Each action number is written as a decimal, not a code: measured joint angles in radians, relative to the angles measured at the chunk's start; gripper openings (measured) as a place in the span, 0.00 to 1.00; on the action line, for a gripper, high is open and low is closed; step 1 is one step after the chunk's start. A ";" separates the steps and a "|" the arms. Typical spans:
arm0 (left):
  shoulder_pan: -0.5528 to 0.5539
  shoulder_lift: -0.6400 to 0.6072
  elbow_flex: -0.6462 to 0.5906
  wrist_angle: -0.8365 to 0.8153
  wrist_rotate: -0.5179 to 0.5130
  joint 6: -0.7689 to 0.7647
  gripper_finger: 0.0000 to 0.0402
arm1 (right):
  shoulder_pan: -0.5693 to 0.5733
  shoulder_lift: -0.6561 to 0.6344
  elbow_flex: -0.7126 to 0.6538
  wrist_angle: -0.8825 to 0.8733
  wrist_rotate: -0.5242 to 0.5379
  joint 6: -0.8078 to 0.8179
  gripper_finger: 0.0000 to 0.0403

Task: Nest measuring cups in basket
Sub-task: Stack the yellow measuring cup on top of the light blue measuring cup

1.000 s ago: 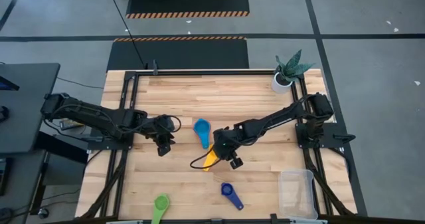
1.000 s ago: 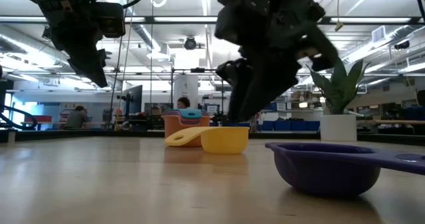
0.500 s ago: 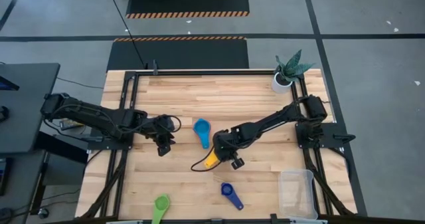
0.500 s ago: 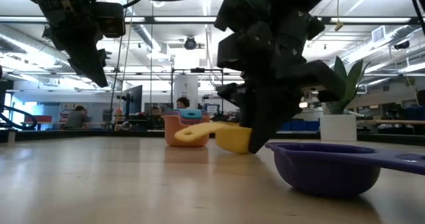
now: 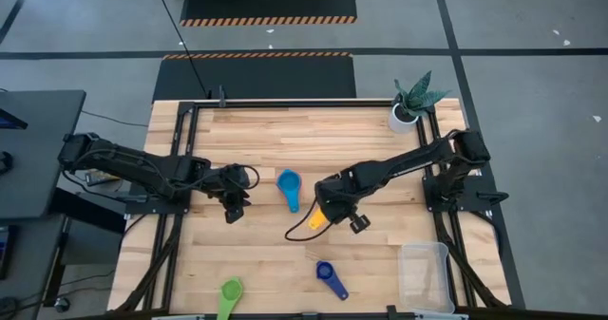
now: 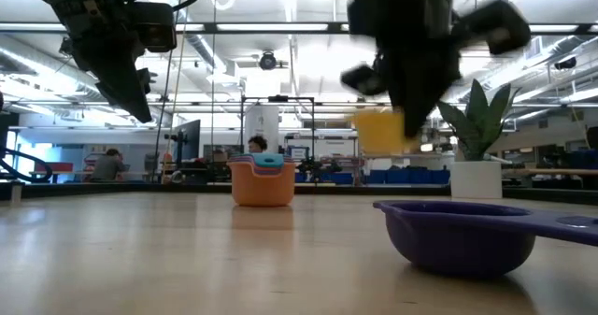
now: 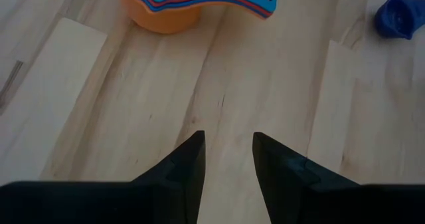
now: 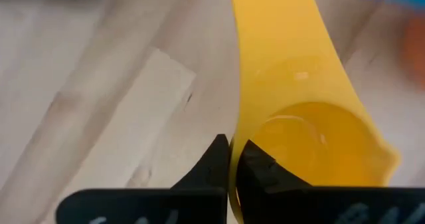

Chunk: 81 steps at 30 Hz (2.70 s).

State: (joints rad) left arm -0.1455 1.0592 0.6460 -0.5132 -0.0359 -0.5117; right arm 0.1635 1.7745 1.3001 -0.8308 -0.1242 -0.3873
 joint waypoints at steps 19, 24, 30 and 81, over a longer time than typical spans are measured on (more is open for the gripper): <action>0.000 0.000 0.000 -0.003 0.000 0.026 0.33 | -0.216 0.177 0.456 -0.112 0.023 -0.607 0.03; 0.011 -0.022 0.000 -0.034 0.001 -0.025 0.33 | -0.243 0.236 0.501 -0.105 0.007 -0.820 0.03; 0.026 -0.102 0.000 -0.065 0.000 -0.049 0.33 | -0.251 0.313 0.519 -0.055 -0.001 -0.997 0.03; 0.027 -0.329 0.000 -0.065 -0.049 -0.105 0.33 | -0.300 0.368 0.474 0.075 -0.159 -1.140 0.15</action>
State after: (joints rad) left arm -0.1188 0.7303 0.6460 -0.5781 -0.0849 -0.6170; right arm -0.1367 2.1429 1.7744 -0.7557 -0.2832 -1.5275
